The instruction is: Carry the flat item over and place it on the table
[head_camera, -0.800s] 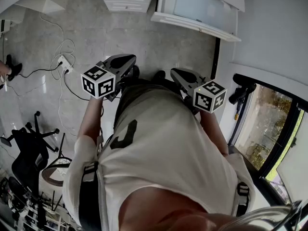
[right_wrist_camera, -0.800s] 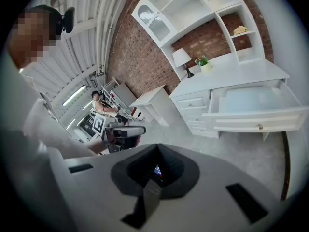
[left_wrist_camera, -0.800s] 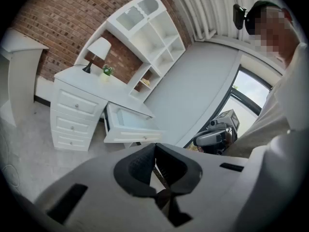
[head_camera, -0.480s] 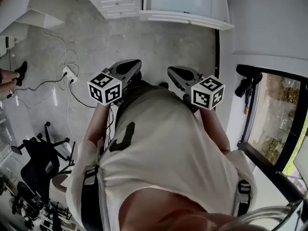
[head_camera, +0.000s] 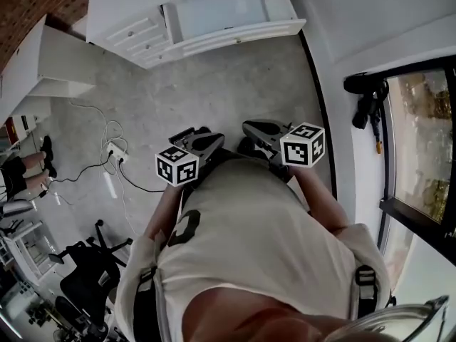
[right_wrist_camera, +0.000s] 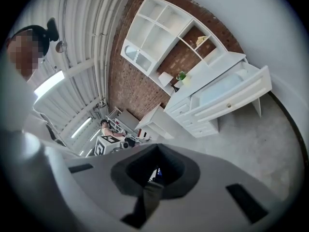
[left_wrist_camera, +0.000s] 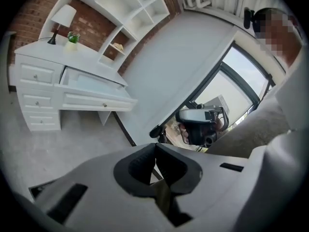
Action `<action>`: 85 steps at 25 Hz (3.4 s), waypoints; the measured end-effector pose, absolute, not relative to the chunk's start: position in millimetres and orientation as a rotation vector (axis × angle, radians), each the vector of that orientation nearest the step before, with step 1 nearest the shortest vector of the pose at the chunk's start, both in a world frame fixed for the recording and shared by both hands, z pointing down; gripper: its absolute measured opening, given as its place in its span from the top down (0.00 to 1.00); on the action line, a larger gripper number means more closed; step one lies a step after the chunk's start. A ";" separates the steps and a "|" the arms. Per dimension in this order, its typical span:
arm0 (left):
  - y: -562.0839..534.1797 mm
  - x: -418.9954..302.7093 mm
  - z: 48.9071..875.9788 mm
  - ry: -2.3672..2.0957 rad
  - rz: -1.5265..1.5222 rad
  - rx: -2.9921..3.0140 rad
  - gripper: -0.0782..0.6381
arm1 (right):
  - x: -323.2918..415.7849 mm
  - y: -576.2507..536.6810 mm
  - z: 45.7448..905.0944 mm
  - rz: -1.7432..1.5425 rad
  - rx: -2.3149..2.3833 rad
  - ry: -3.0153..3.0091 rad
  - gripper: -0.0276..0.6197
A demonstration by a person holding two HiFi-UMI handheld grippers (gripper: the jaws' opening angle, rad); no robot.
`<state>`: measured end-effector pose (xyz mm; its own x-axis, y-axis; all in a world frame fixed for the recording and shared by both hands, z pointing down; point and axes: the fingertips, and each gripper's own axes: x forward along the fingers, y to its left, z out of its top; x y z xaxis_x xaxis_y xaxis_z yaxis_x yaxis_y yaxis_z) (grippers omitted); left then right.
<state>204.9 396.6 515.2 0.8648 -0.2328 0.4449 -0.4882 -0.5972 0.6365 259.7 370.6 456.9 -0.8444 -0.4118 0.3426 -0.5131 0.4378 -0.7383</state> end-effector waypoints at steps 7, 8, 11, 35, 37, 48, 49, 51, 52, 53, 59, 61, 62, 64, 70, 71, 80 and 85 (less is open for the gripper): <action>405.9 215.8 519.7 -0.600 0.515 2.243 0.86 | 273.4 376.6 466.4 1.411 0.779 -2.545 0.94; 404.8 214.2 519.7 -0.620 0.519 2.241 0.86 | 272.7 376.4 467.8 1.418 0.766 -2.537 0.94; 393.2 201.6 513.8 -0.715 0.490 2.241 0.86 | 266.4 374.7 467.4 1.395 0.731 -2.531 0.94; 185.2 49.1 388.7 -1.167 -0.142 2.334 0.86 | 106.8 270.9 399.4 0.616 0.454 -2.613 0.94; 178.7 39.4 385.8 -1.196 -0.153 2.336 0.86 | 81.8 266.4 389.3 0.568 0.376 -2.632 0.83; 156.8 27.4 376.5 -1.241 -0.212 2.309 0.86 | 27.8 245.5 354.7 0.379 0.297 -2.725 0.78; 155.1 29.6 375.6 -1.246 -0.207 2.311 0.86 | 30.7 242.6 354.5 0.383 0.308 -2.732 0.80; 151.8 34.7 373.5 -1.260 -0.194 2.316 0.86 | 37.9 236.9 352.1 0.385 0.327 -2.756 0.89; 150.0 37.8 372.5 -1.266 -0.188 2.317 0.86 | 41.4 234.8 349.8 0.381 0.324 -2.771 0.93; 148.1 41.8 371.5 -1.270 -0.184 2.317 0.86 | 44.9 233.6 347.6 0.375 0.309 -2.784 0.93; 135.5 66.2 370.1 -1.307 -0.134 2.320 0.86 | 70.9 226.2 348.8 0.468 0.184 -2.812 0.94; 130.9 75.6 368.5 -1.303 -0.128 2.326 0.86 | 82.5 221.9 346.7 0.547 0.143 -2.834 0.95; 128.7 81.1 367.8 -1.302 -0.124 2.331 0.86 | 88.0 220.1 346.0 0.591 0.119 -2.843 0.95; 124.4 91.5 367.2 -1.303 -0.119 2.335 0.86 | 97.5 216.6 344.4 0.642 0.074 -2.858 0.95; 110.3 116.1 363.1 -1.285 -0.115 2.343 0.86 | 121.1 208.9 334.6 0.716 -0.057 -2.895 0.95; 107.9 120.2 363.1 -1.282 -0.113 2.343 0.86 | 125.6 207.7 333.6 0.731 -0.079 -2.897 0.95; 86.0 114.8 369.4 -1.332 -0.167 2.219 0.86 | 165.9 190.7 330.6 0.811 -0.155 -2.924 0.95; 81.0 103.7 361.7 -1.422 -0.184 2.177 0.86 | 190.6 166.8 334.0 0.953 -0.067 -2.943 0.94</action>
<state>103.7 81.0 361.7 0.4374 -0.8834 0.1681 -0.8113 -0.3069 0.4976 190.6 166.8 334.0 -0.9979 0.0557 0.0323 0.0262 0.8094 -0.5867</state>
